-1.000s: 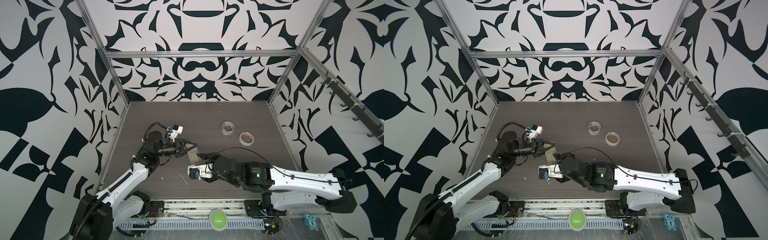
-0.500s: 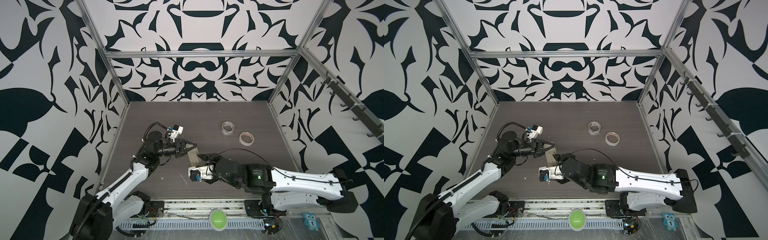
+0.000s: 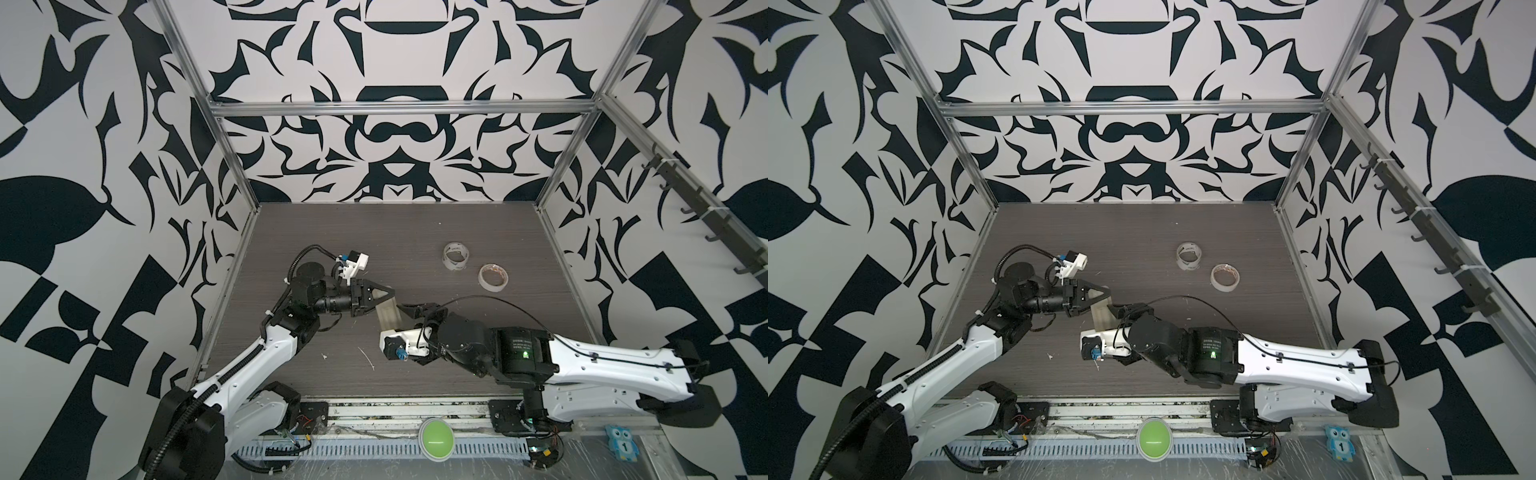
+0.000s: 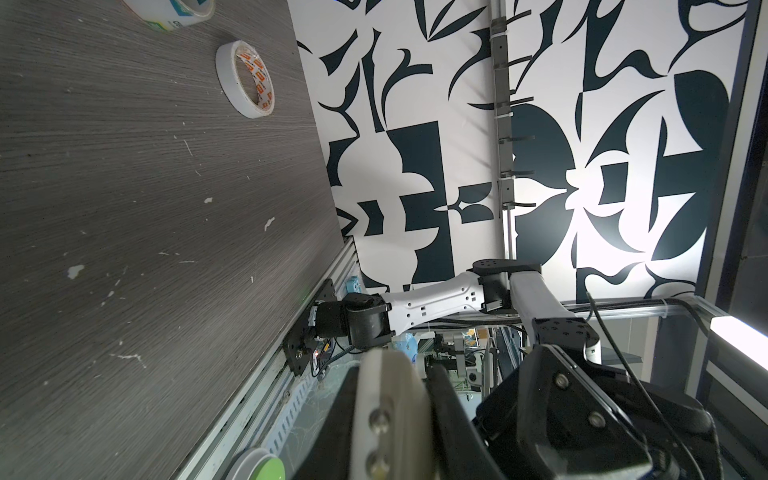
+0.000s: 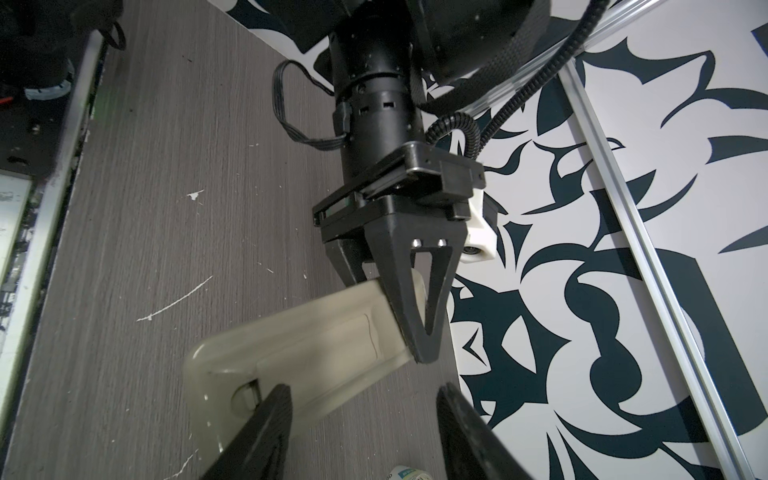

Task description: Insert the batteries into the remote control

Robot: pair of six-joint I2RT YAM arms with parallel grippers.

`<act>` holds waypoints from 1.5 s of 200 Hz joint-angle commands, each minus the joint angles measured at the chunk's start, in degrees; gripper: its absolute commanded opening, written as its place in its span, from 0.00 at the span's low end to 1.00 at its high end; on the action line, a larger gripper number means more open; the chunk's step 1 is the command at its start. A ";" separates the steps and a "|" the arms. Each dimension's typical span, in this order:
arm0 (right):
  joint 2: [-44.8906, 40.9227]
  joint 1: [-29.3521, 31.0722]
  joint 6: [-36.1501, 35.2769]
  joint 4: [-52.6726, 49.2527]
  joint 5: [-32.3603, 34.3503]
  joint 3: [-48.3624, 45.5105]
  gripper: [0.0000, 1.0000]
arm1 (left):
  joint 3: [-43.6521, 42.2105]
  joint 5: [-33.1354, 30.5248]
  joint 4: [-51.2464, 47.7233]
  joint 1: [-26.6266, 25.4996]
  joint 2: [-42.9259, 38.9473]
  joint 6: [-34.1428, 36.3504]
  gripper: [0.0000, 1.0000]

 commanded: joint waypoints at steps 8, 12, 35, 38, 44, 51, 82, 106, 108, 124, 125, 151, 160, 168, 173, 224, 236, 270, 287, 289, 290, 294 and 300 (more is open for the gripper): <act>-0.25 0.36 1.31 -0.49 -2.25 1.55 0.60 | 1.70 1.30 1.48 0.03 0.16 -0.61 0.00; 0.00 0.36 1.27 -0.67 -2.19 1.61 0.60 | 1.76 1.26 1.48 0.00 0.16 -0.58 0.00; 1.01 0.36 1.40 -1.42 -2.60 2.00 0.60 | 1.76 1.26 1.48 0.10 0.05 -0.63 0.00; 1.10 0.36 1.43 -1.43 -2.57 2.00 0.60 | 1.80 1.26 1.48 0.05 0.08 -0.63 0.00; 1.22 0.39 1.47 -1.46 -2.49 2.00 0.60 | 1.77 1.26 1.48 0.10 0.04 -0.63 0.00; 1.42 0.41 1.43 -1.47 -2.19 1.98 0.60 | 1.76 1.30 1.48 0.08 0.09 -0.57 0.00; 1.54 0.39 1.47 -1.45 -2.35 1.98 0.60 | 1.77 1.34 1.49 0.09 0.04 -0.62 0.00; 1.34 0.36 1.50 -2.13 -3.05 2.10 0.60 | 1.63 1.31 1.61 0.13 -0.05 -0.62 0.00; 1.26 0.36 1.53 -2.17 -3.13 2.04 0.60 | 1.59 1.27 1.58 0.13 -0.12 -0.58 0.00; 0.94 0.42 1.63 -2.14 -3.41 2.09 0.61 | 1.54 1.26 1.57 0.13 -0.20 -0.64 0.00; 0.98 0.39 1.62 -2.18 -3.34 2.09 0.61 | 1.54 1.26 1.61 0.13 -0.23 -0.63 0.00; 1.73 0.37 1.67 -2.35 -2.39 2.26 0.61 | 1.63 1.27 1.57 0.10 -0.34 -0.63 0.00; 1.95 0.37 1.69 -2.06 -2.32 2.26 0.60 | 1.54 1.26 1.57 0.13 -0.35 -0.64 0.00; 2.15 0.36 1.69 -1.87 -1.94 2.26 0.60 | 1.56 1.26 1.57 0.13 -0.31 -0.65 0.00; 2.31 0.41 1.53 -1.83 -1.58 2.26 0.60 | 1.54 1.30 1.57 0.12 -0.27 -0.63 0.00; 2.27 0.36 3.84 -0.12 0.79 0.55 0.60 | 1.36 1.54 3.29 0.13 -0.25 -1.55 0.00; 2.10 0.33 4.45 0.37 1.17 -0.01 0.60 | 1.37 1.60 3.56 0.10 -0.03 -1.77 0.00; 2.19 0.19 6.95 1.69 2.86 -0.46 0.60 | 1.37 1.62 4.16 0.18 0.14 -2.20 0.00; 2.15 0.19 7.66 2.74 3.00 -1.35 0.60 | 1.32 1.57 4.54 0.20 0.17 -2.47 0.00; 2.16 0.19 7.69 2.84 3.09 -1.43 0.60 | 1.36 1.55 4.60 0.17 0.18 -2.47 0.00; 2.17 0.19 7.72 2.86 3.12 -1.43 0.60 | 1.32 1.54 4.58 0.19 0.18 -2.47 0.00; 2.25 0.19 7.73 2.91 3.23 -1.54 0.60 | 1.30 1.52 4.52 0.21 0.17 -2.42 0.00; 2.42 0.19 7.58 2.91 3.47 -1.46 0.61 | 1.28 1.52 4.62 0.20 0.15 -2.50 0.00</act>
